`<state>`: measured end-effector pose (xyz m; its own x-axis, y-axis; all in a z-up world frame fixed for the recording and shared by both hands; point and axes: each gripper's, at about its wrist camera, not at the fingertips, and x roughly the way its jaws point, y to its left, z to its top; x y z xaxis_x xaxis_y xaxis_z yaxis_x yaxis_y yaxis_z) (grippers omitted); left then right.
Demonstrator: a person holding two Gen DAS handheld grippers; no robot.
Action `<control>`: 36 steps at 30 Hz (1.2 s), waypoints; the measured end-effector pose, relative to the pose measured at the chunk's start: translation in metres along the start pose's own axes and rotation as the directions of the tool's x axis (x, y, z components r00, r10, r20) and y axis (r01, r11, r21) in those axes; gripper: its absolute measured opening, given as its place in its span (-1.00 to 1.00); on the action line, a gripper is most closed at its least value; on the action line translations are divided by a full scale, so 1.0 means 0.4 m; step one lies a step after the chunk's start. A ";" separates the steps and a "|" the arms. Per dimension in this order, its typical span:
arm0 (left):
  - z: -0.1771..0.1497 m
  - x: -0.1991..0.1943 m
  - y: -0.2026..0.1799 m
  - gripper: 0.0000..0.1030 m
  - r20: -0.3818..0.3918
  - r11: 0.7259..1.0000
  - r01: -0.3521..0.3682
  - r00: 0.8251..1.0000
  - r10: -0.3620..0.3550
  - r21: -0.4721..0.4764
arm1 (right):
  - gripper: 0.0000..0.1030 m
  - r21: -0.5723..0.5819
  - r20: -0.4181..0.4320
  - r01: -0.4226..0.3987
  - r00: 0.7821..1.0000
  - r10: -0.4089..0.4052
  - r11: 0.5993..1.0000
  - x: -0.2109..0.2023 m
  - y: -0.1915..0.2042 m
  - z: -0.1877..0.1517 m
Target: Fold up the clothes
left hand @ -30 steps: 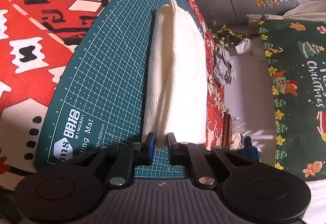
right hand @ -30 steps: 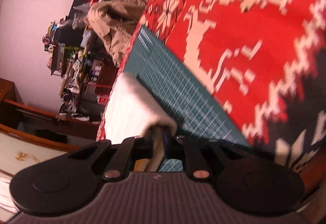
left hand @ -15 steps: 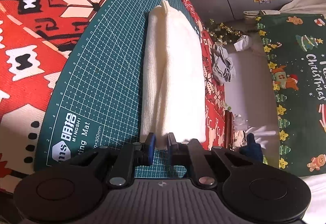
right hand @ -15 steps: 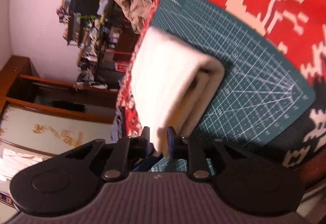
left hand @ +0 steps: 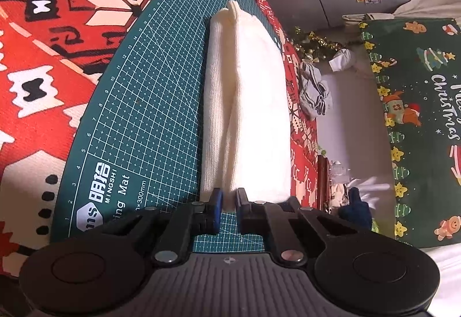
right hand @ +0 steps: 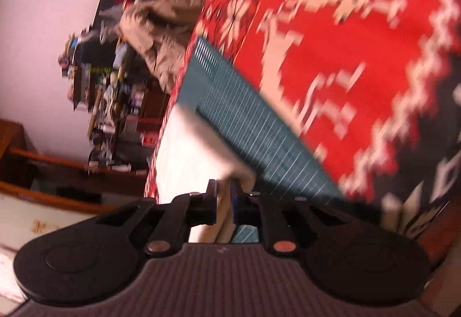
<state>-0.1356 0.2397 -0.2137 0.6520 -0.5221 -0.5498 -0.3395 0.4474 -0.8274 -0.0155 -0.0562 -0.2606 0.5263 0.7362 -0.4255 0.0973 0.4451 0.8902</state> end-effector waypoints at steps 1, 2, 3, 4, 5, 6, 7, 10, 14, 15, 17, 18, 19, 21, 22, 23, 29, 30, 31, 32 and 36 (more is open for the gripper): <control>0.000 -0.002 -0.002 -0.82 0.000 1.000 0.000 1.000 0.000 0.002 | -0.78 -0.013 0.007 0.005 1.000 -0.005 1.000 -0.016 -0.004 0.009; 0.000 -0.005 -0.004 -0.82 0.002 1.000 -0.002 1.000 0.002 0.005 | -0.78 -0.032 0.010 0.009 1.000 -0.009 0.999 -0.035 -0.007 0.017; 0.001 -0.010 -0.006 -0.82 0.004 1.000 -0.006 1.000 0.006 0.012 | -0.77 -0.051 0.013 0.014 1.000 -0.014 0.999 -0.053 -0.010 0.025; 0.001 -0.015 -0.009 -0.82 0.009 1.000 -0.010 1.000 0.010 0.021 | -0.77 -0.070 0.016 0.019 1.000 -0.018 0.997 -0.072 -0.013 0.033; 0.002 -0.022 -0.013 -0.82 0.017 0.999 -0.017 1.000 0.016 0.031 | -0.76 -0.125 0.018 0.036 0.999 -0.034 0.991 -0.091 -0.005 0.041; 0.002 -0.028 -0.016 -0.82 0.024 0.999 -0.024 0.999 0.023 0.042 | -0.76 -0.200 0.020 0.062 0.998 -0.059 0.978 -0.100 0.015 0.042; 0.003 -0.033 -0.020 -0.81 0.030 0.998 -0.030 0.999 0.029 0.051 | -0.76 -0.313 0.022 0.105 0.994 -0.103 0.944 -0.112 0.033 0.034; 0.008 -0.042 -0.026 -0.59 0.045 0.997 -0.040 0.998 0.037 0.069 | -0.74 -0.661 0.065 0.233 0.965 -0.255 0.713 -0.111 0.097 -0.011; 0.011 -0.039 -0.040 -0.44 0.049 0.995 -0.047 0.998 0.043 0.085 | -0.60 -0.846 0.044 0.191 0.955 -0.292 0.497 -0.071 0.144 -0.070; 0.010 -0.038 -0.044 -0.42 0.049 0.995 -0.049 0.998 0.045 0.091 | -0.60 -0.870 0.054 0.195 0.951 -0.304 0.453 -0.059 0.152 -0.084; 0.007 -0.036 -0.052 -0.40 0.050 0.993 -0.054 0.998 0.049 0.103 | -0.60 -0.902 0.075 0.204 0.942 -0.328 0.381 -0.039 0.165 -0.103; 0.005 -0.036 -0.055 -0.39 0.049 0.993 -0.056 0.997 0.051 0.108 | -0.60 -0.909 0.086 0.213 0.937 -0.339 0.359 -0.032 0.168 -0.106; 0.004 -0.036 -0.057 -0.39 0.046 0.992 -0.058 0.997 0.053 0.112 | -0.59 -0.915 0.097 0.222 0.932 -0.350 0.337 -0.025 0.171 -0.110; 0.001 -0.035 -0.060 -0.39 0.040 0.991 -0.062 0.998 0.057 0.121 | -0.59 -0.923 0.107 0.224 0.930 -0.351 0.312 -0.019 0.175 -0.111; -0.001 -0.034 -0.062 -0.39 0.036 0.990 -0.064 0.998 0.060 0.127 | -0.59 -0.930 0.114 0.224 0.930 -0.349 0.293 -0.022 0.177 -0.115; -0.003 -0.034 -0.065 -0.39 0.033 0.989 -0.068 0.997 0.064 0.135 | -0.60 -0.936 0.120 0.221 0.932 -0.343 0.273 -0.022 0.180 -0.118; -0.024 -0.032 -0.107 -0.39 0.011 0.965 -0.104 0.994 0.105 0.243 | -0.85 -0.956 0.101 0.185 0.936 -0.338 0.229 -0.028 0.189 -0.147; -0.028 -0.031 -0.116 -0.39 0.005 0.958 -0.113 0.993 0.116 0.262 | -0.86 -0.956 0.098 0.184 0.935 -0.341 0.228 -0.031 0.192 -0.156; -0.033 -0.031 -0.123 -0.39 -0.002 0.952 -0.122 0.992 0.127 0.280 | -0.86 -0.957 0.096 0.182 0.934 -0.344 0.227 -0.033 0.195 -0.166; -0.039 -0.032 -0.128 -0.40 -0.010 0.948 -0.126 0.991 0.134 0.294 | -0.86 -0.957 0.094 0.180 0.933 -0.346 0.226 -0.035 0.197 -0.176; -0.054 -0.047 -0.114 -0.39 -0.034 0.958 -0.093 0.994 0.106 0.271 | -0.86 -0.958 0.059 0.153 0.933 -0.356 0.243 -0.044 0.210 -0.223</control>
<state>-0.1470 0.2133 -0.1683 0.5889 -0.4960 -0.6381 -0.2023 0.6740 -0.7105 -0.0919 0.0136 -0.1929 0.5057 0.4982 -0.7044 -0.7048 0.7094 -0.0042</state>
